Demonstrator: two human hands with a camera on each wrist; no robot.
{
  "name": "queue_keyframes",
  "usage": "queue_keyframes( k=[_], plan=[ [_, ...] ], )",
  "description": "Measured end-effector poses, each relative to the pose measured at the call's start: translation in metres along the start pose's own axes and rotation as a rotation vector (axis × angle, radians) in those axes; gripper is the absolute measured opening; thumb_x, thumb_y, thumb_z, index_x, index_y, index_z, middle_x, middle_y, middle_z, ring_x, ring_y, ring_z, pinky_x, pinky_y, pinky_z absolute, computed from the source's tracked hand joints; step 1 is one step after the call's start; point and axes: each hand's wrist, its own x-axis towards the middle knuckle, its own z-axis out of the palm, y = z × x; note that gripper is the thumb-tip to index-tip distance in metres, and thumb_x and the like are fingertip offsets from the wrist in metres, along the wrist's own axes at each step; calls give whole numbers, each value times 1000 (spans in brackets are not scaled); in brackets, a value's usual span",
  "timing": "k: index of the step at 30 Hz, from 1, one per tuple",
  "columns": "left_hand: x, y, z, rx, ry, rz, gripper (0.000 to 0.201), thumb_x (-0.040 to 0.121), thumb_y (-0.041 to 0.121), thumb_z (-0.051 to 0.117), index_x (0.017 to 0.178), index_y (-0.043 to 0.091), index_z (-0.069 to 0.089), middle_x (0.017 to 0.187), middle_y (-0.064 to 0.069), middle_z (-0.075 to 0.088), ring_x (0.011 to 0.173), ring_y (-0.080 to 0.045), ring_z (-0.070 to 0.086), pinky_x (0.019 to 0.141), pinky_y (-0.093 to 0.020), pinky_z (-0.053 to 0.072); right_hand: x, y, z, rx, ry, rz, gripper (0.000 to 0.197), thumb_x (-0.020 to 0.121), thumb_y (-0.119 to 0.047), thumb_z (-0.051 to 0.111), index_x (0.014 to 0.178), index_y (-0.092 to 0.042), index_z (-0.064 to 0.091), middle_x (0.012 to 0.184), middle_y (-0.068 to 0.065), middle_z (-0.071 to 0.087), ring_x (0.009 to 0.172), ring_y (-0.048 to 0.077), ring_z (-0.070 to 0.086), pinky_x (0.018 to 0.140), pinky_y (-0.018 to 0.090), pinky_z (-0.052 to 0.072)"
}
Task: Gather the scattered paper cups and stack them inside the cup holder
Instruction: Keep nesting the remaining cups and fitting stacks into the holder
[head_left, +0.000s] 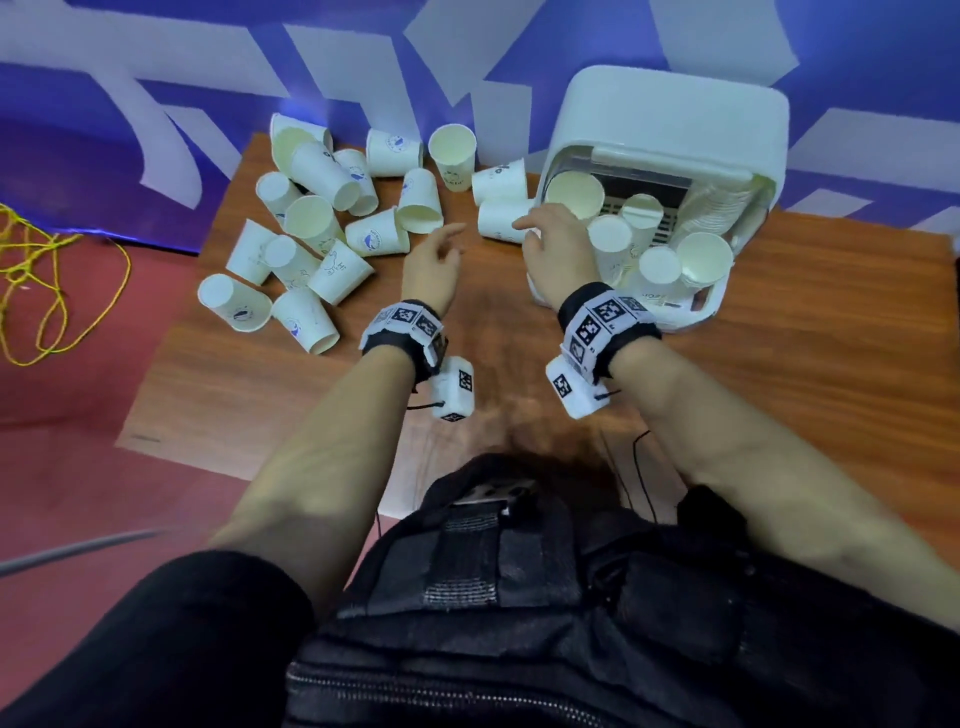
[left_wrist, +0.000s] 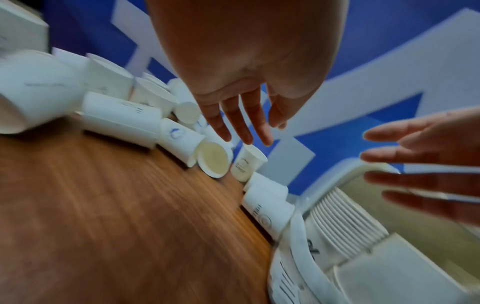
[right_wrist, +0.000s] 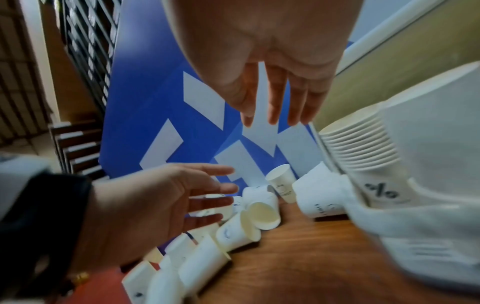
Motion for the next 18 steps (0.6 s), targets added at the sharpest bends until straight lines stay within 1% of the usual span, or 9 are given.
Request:
queue_keyframes(
  k=[2,4,5,7,9,11,13,16,18],
  plan=[
    [-9,-11,-22,-32,81,-20,34,92,7,47,119,18,63,110,-7,67,92,-15,59,77,-16,43,-8,-22,13,102,-67,44,30,92,-3,44,108,-8,69,120,9,61,112,20,54,95,20,36],
    [-12,-15,-34,-37,106,-24,32,92,6,48,118,16,64,110,-7,67,96,-14,59,75,-8,41,-13,-33,17,171,-122,94,30,93,-5,44,110,-10,68,117,7,63,104,16,56,93,23,42],
    [-16,-19,-47,-43,135,-34,32,92,6,48,118,15,64,110,-7,67,98,-15,59,78,-8,42,-15,-41,24,201,-156,94,30,94,-6,45,111,-11,68,116,6,64,100,15,56,92,24,44],
    [-20,-28,-74,-60,196,-52,31,91,8,49,117,16,64,112,-8,67,105,-19,59,88,-19,43,-21,-56,39,225,-223,81,27,94,-9,47,110,-14,68,115,4,65,99,14,57,87,23,44],
    [-24,-40,-96,-69,249,-69,30,91,8,49,117,14,64,114,-10,67,108,-19,58,93,-25,43,-24,-69,54,216,-284,69,25,94,-11,49,110,-15,69,116,2,64,102,12,57,80,16,39],
    [-29,-54,-115,-111,289,-101,29,90,7,49,115,14,64,114,-12,66,111,-22,59,99,-32,44,-26,-77,68,203,-312,65,25,94,-12,50,111,-16,69,116,0,65,101,9,56,77,11,35],
    [-32,-65,-131,-160,306,-134,26,90,9,49,110,18,64,114,-10,66,112,-22,59,101,-37,45,-27,-85,80,186,-337,73,25,95,-13,51,113,-15,68,116,-1,65,100,8,55,79,12,35],
    [-29,-84,-149,-188,289,-167,25,94,9,49,115,14,61,116,-8,64,113,-20,58,99,-32,46,-25,-93,100,189,-345,106,25,94,-13,52,112,-16,68,116,0,66,105,12,57,84,15,38],
    [-21,-96,-163,-160,247,-171,28,95,8,48,121,9,59,120,-11,62,111,-19,58,93,-22,46,-22,-98,115,191,-324,141,25,93,-12,53,112,-16,68,116,1,66,106,13,58,86,16,39]
  ],
)
